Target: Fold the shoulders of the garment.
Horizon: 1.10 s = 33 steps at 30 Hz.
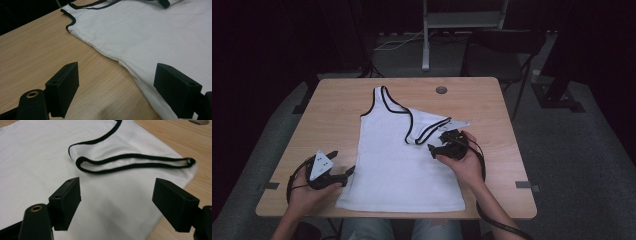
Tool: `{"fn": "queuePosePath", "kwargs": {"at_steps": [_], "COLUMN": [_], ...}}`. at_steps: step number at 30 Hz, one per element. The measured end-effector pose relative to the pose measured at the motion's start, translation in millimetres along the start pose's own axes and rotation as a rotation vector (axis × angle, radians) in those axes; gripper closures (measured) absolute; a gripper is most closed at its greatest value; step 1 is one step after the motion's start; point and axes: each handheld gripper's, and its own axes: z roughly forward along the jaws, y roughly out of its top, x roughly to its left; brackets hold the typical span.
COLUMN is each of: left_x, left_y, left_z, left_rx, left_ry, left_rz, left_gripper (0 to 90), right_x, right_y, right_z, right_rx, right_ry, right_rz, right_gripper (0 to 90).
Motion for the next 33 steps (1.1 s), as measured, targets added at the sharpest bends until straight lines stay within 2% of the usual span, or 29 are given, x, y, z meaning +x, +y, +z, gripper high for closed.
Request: {"fn": "queuePosePath", "kwargs": {"at_steps": [3, 10, 18, 23, 28, 33], "left_x": [1.2, 0.9, 4.2, 10.1, 19.5, 27.7], "left_y": [-0.2, 0.1, -0.5, -0.2, 13.7, 35.7], "left_z": [-0.4, 0.3, -0.7, -0.4, 3.9, 19.1], "left_rx": [-0.004, 0.005, -0.006, -0.031, -0.063, -0.09], "left_ry": [0.0, 0.001, -0.003, 0.012, 0.026, 0.025], "left_rz": [-0.011, -0.008, -0.037, -0.055, -0.061, -0.069], "left_gripper": [20.2, 20.2, 20.2, 20.3, 20.3, 20.3], "right_x": [-2.6, -13.0, -21.2, -22.0, -23.1, -23.5], "right_y": [-8.1, -33.4, -59.5, -73.8, -84.8, -92.3], "right_z": [-10.7, -34.7, -53.0, -61.7, -65.8, -66.4], "right_rx": [-0.007, -0.023, -0.043, -0.052, -0.07, -0.083], "right_ry": [-0.013, -0.045, -0.074, -0.088, -0.095, -0.099], "right_rz": [0.004, 0.06, 0.117, 0.136, 0.162, 0.185], "right_gripper": [22.3, 22.3, 22.3, 22.2, 22.1, 22.0]}}
